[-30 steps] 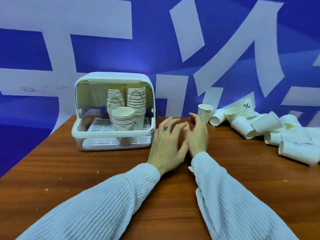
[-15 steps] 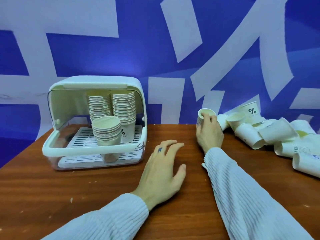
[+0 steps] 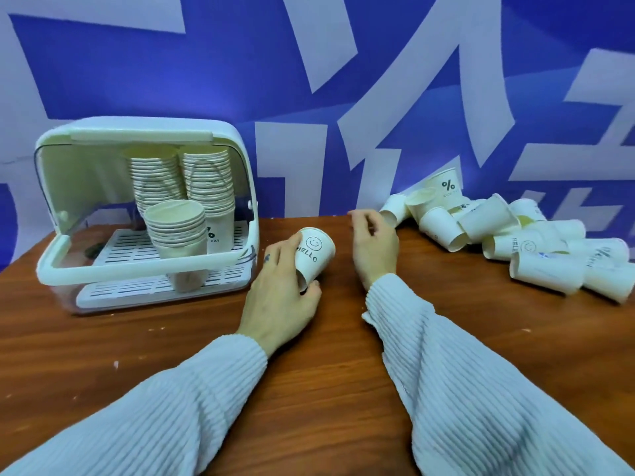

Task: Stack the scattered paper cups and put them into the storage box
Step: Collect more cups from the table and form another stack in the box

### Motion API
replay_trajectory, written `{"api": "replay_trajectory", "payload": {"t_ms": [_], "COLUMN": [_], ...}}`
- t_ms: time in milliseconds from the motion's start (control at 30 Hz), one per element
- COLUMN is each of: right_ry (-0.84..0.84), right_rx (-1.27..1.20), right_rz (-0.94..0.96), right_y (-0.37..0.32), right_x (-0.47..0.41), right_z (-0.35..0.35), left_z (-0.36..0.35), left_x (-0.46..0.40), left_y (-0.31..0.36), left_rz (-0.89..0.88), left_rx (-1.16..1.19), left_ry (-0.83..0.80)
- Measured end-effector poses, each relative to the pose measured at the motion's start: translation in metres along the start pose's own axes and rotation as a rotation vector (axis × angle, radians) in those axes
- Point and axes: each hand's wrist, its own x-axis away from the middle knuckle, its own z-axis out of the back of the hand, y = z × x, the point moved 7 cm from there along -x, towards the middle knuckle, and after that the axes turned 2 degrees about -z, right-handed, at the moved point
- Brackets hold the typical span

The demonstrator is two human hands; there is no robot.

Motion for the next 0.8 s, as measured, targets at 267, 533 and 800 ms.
{"api": "replay_trajectory", "payload": {"t_ms": [267,533,800], "right_ry": [0.231,0.311,0.328], "right_rx": [0.882,0.989,0.897], "right_rz": [-0.081,-0.106,-0.067], "right_y": [0.068,0.058,0.054], "right_x": [-0.071,-0.065,-0.062], "right_z": [0.109,0.110,0.107], "left_z": [-0.011,0.002,0.000], "left_x": [0.002,0.008,0.011], "left_y": [0.003,0.010,0.014], "left_rz": [-0.094,-0.046,-0.036], "left_rx": [-0.023,0.046,0.040], "left_ry": [-0.087,-0.041,-0.091]}}
